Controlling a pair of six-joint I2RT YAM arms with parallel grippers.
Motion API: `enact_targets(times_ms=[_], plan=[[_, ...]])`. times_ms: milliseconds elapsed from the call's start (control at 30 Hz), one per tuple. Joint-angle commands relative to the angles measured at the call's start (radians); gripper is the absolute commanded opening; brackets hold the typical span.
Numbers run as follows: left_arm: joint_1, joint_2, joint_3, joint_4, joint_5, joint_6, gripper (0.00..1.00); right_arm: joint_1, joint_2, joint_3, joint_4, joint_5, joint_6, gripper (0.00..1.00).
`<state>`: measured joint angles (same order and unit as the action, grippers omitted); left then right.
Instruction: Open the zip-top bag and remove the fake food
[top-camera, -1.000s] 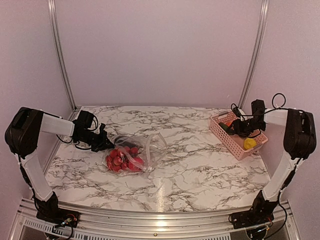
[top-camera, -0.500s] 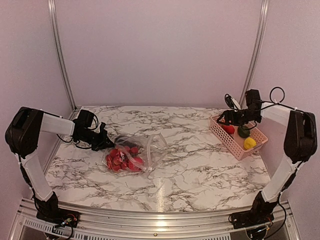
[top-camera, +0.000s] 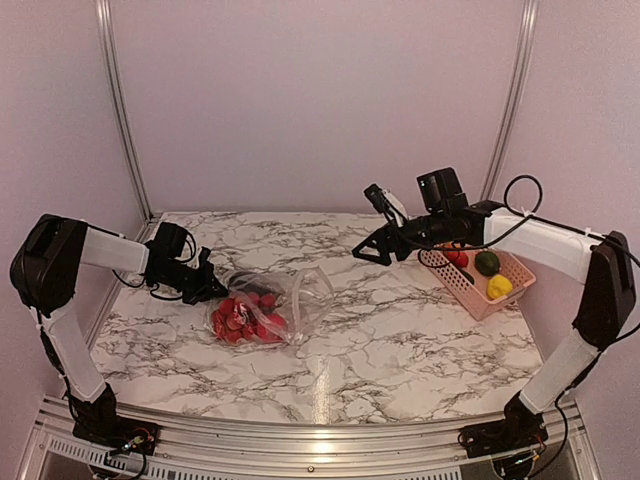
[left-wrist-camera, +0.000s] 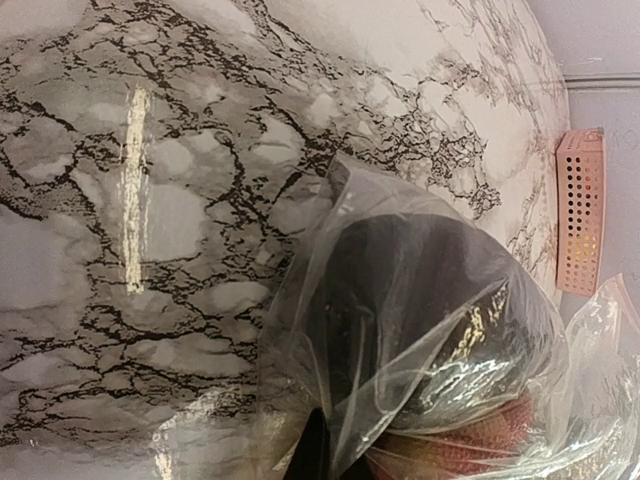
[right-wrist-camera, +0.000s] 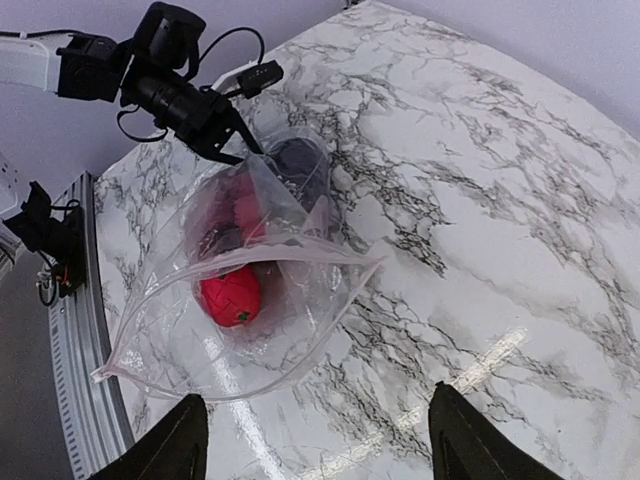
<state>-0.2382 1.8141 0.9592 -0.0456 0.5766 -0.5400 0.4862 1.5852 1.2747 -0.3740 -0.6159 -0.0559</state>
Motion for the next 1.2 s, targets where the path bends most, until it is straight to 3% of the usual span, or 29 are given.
enact_targets(times_ms=[0, 400, 500, 667, 800, 1167], plan=[[0.007, -0.016, -0.025, -0.007, -0.002, -0.005, 0.0, 0.129, 0.061, -0.021, 0.092, -0.016, 0.038, 0.72], [0.007, -0.028, -0.024, -0.028, -0.009, -0.008, 0.0, 0.304, 0.311, 0.079, 0.1, 0.023, -0.117, 0.49], [0.007, -0.026, -0.023, -0.021, -0.009, -0.018, 0.0, 0.343, 0.374, 0.13, 0.077, 0.066, -0.178, 0.39], [0.007, -0.02, -0.028, -0.007, -0.011, -0.032, 0.0, 0.372, 0.466, 0.208, 0.082, 0.103, -0.194, 0.35], [0.005, -0.016, -0.039, 0.015, -0.007, -0.048, 0.0, 0.382, 0.527, 0.255, 0.089, 0.109, -0.189, 0.36], [0.005, 0.006, -0.035, 0.024, -0.004, -0.05, 0.0, 0.414, 0.618, 0.343, 0.062, 0.093, -0.198, 0.61]])
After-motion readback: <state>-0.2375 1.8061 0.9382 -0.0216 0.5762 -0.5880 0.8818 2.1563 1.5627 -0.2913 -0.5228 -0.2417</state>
